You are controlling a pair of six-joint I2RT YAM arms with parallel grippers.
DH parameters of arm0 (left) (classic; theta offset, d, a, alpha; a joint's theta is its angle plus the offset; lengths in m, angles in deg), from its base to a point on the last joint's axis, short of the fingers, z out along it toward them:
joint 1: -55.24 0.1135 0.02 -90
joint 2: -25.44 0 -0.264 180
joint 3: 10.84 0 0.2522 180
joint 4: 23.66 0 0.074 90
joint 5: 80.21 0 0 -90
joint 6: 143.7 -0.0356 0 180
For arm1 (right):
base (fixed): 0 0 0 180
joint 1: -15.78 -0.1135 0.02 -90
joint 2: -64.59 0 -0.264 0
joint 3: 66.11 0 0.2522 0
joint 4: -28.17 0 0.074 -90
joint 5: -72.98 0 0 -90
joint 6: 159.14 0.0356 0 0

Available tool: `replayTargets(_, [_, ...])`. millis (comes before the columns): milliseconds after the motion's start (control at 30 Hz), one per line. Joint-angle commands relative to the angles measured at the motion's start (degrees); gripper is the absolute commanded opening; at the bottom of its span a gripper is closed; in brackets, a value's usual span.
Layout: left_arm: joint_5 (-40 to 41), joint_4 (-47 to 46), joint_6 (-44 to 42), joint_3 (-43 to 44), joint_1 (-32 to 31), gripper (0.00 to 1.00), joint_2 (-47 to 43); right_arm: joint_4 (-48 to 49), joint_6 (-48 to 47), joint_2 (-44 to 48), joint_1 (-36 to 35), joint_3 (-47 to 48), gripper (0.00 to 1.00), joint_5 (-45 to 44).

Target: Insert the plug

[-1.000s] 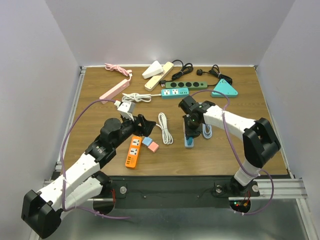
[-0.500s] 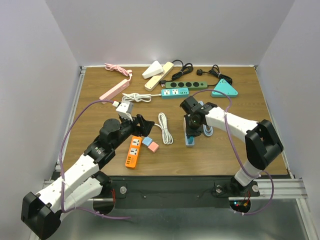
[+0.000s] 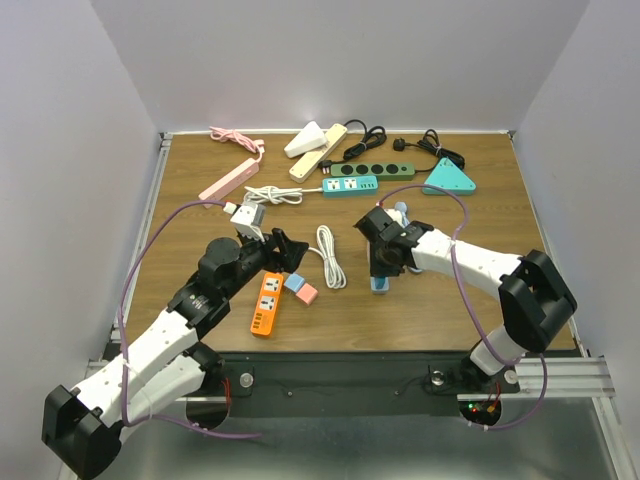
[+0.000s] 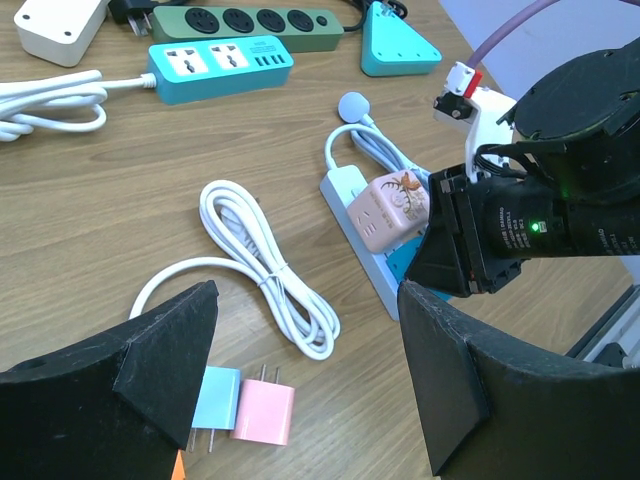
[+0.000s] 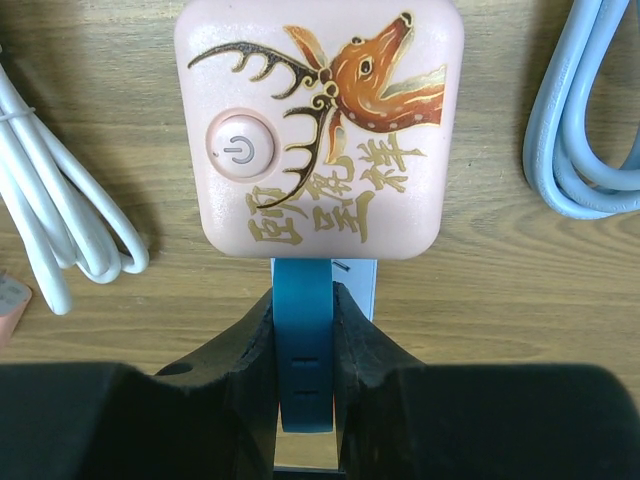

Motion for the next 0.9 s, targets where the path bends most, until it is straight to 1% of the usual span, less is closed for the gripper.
replayTargets(0, [0.52, -1.76, 0.48, 0.28, 0.11, 0.83, -1.47, 6.49, 0.78, -6.76, 0.8, -5.16, 0.0, -6.56])
replayTargets(100, [0.96, -1.67, 0.65, 0.02, 0.11, 0.83, -2.44, 7.28, 1.22, -6.14, 0.8, -6.92, 0.0, -5.68])
replayTargets(233, [1.05, -1.32, 0.56, 0.28, 0.11, 0.83, -2.8, 7.28, 1.14, -5.26, 0.71, -7.01, 0.02, -5.15])
replayTargets(267, [1.05, -1.15, 0.48, 0.45, 0.11, 0.83, -2.71, 7.28, 1.14, -4.57, 0.71, -6.84, 0.1, -4.97])
replayTargets(367, [1.05, -1.06, 0.48, 0.72, 0.11, 0.84, -2.53, 7.2, 0.87, -3.33, 0.71, -5.26, 0.25, -4.53])
replayTargets(400, [1.05, -1.06, 0.56, 0.8, 0.11, 0.84, -2.44, 7.2, 0.61, -3.15, 0.71, -4.82, 0.32, -4.44])
replayTargets(467, [1.05, -1.06, 0.56, 0.89, 0.11, 0.84, -2.53, 7.2, 0.35, -2.8, 0.8, -3.32, 0.38, -4.27])
replayTargets(500, [1.05, -0.97, 0.48, 0.98, 0.11, 0.84, -2.62, 7.11, 0.08, -2.54, 0.71, -2.8, 0.44, -4.44])
replayTargets(567, [1.05, -0.88, 0.48, 1.07, 0.11, 0.84, -2.79, 7.11, -0.36, -2.01, 0.71, -1.66, 0.51, -4.71])
replayTargets(633, [1.05, -0.79, 0.39, 1.16, 0.11, 0.84, -2.88, 7.11, -0.71, -1.49, 0.71, -0.77, 0.57, -5.32])
replayTargets(767, [1.31, -0.35, 0.12, 1.24, 0.11, 0.84, -3.15, 6.93, -1.67, 0.88, 0.8, 1.25, 0.62, -6.38])
replayTargets(800, [1.74, 0.08, 0.12, 1.16, 0.11, 0.84, -3.06, 6.5, -2.46, 1.41, 0.8, 2.21, 0.66, -6.64])
replayTargets(867, [2.27, 0.35, 0.21, 0.89, 0.11, 0.84, -3.06, 5.79, -2.9, 3.52, 0.8, 3.01, 0.71, -6.73])
